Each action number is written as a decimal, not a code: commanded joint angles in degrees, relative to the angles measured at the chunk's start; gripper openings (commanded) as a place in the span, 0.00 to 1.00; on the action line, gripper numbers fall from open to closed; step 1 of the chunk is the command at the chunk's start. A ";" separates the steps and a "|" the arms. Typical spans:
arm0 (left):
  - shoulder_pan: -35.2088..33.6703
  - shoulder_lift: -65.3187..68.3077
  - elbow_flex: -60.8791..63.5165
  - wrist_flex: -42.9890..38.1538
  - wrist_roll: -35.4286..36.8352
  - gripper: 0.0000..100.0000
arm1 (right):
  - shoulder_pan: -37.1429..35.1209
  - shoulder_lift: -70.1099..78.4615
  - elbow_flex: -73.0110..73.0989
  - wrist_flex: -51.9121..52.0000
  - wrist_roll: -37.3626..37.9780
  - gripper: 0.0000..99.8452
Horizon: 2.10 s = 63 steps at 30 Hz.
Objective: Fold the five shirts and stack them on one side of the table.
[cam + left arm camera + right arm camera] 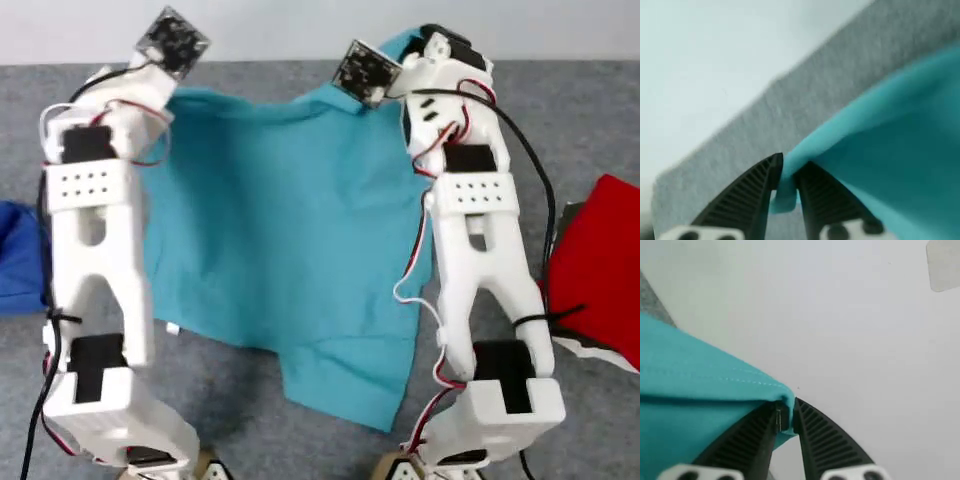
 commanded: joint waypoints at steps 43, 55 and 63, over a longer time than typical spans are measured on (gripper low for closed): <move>0.62 -8.53 -41.01 35.60 -0.09 0.00 | 3.30 -25.63 -26.99 39.87 -6.59 0.01; 0.62 -19.25 -45.67 40.26 -7.21 0.00 | 6.11 -25.54 -45.80 39.08 1.76 0.01; 0.70 -30.86 -32.13 40.35 -14.42 0.00 | 6.37 -25.63 -51.78 39.60 4.31 0.01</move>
